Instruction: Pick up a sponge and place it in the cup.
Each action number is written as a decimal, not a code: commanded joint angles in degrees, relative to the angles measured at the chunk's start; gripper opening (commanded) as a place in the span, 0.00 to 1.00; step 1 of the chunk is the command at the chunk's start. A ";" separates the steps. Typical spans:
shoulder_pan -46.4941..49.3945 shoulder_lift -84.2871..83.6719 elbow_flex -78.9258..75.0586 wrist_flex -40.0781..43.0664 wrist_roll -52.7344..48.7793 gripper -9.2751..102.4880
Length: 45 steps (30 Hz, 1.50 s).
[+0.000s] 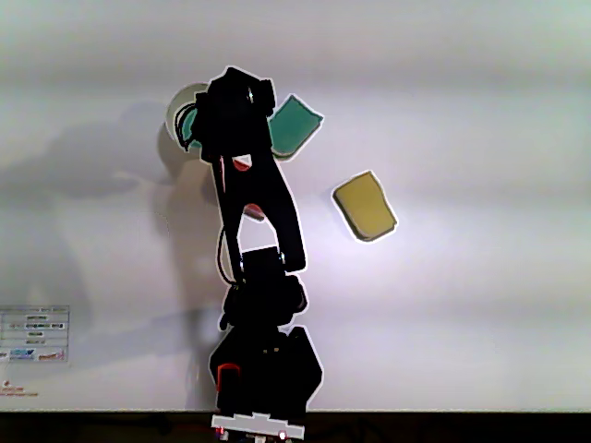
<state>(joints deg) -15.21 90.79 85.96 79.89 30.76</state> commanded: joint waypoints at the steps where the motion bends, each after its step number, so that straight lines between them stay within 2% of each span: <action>1: -0.53 0.44 -3.60 1.05 1.05 0.34; 22: -0.18 5.80 -0.26 2.72 -0.97 0.36; 27: 0.70 8.61 1.49 3.16 -1.76 0.30; 35: 0.97 12.48 4.13 2.11 -2.46 0.12; 45: 7.56 30.15 20.13 -2.29 -14.85 0.10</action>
<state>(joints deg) -8.26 114.17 102.13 78.40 17.67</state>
